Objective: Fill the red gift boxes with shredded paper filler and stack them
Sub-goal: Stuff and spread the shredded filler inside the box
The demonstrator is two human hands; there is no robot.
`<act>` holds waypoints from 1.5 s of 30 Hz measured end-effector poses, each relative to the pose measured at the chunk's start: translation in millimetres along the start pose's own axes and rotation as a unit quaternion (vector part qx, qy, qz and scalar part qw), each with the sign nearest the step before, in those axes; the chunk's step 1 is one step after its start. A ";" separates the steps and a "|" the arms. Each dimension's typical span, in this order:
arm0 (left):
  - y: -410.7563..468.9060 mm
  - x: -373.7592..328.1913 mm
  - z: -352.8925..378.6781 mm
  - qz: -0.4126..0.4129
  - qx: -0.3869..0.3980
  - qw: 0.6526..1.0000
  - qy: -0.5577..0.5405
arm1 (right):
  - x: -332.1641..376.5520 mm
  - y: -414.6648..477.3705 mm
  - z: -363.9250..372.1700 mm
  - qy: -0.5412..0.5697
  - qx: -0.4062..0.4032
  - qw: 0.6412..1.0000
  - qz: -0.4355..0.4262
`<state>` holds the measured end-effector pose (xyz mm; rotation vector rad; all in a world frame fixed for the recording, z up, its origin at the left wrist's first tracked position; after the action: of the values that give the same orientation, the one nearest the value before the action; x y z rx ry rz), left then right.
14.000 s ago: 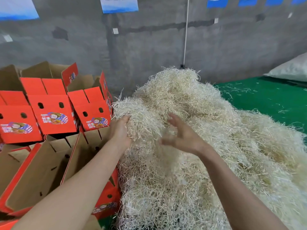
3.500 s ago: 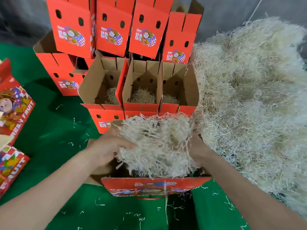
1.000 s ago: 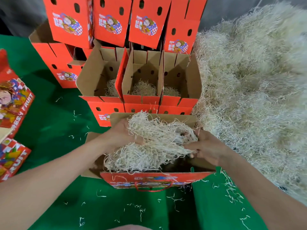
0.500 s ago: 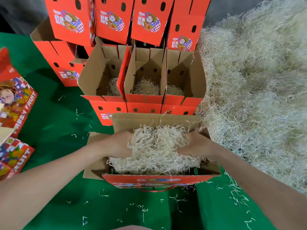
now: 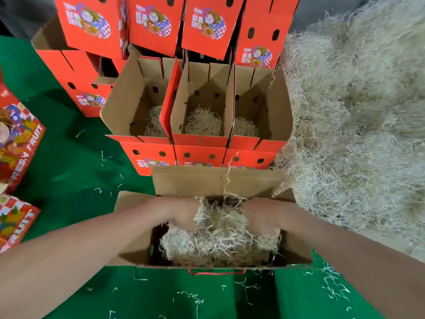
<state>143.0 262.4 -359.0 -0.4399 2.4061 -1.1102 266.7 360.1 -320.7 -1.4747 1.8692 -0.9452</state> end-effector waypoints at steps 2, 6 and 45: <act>16.7 -4.7 6.9 -0.003 0.014 1.000 -0.001 | 7.7 19.3 -5.3 -0.043 -0.006 0.999 0.002; 40.2 10.0 28.5 -0.049 0.065 0.997 -0.018 | 6.7 52.0 3.3 -0.091 0.039 0.995 0.020; 29.9 -1.1 19.5 0.082 -0.259 0.956 0.110 | -9.3 -8.9 -26.1 0.292 -0.607 0.739 0.032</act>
<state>151.3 269.2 -393.1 -0.2789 2.8672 -0.4642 253.3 372.6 -298.1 -1.8164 3.3196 0.0443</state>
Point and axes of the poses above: each hand's wrist, its own y-axis towards the middle knuckle, its own z-axis out of the palm, x = y × z, the point moved 5 cm from there along y, towards the middle knuckle, and after that the axes turned 7 degrees about -y, right-handed, at the moved point
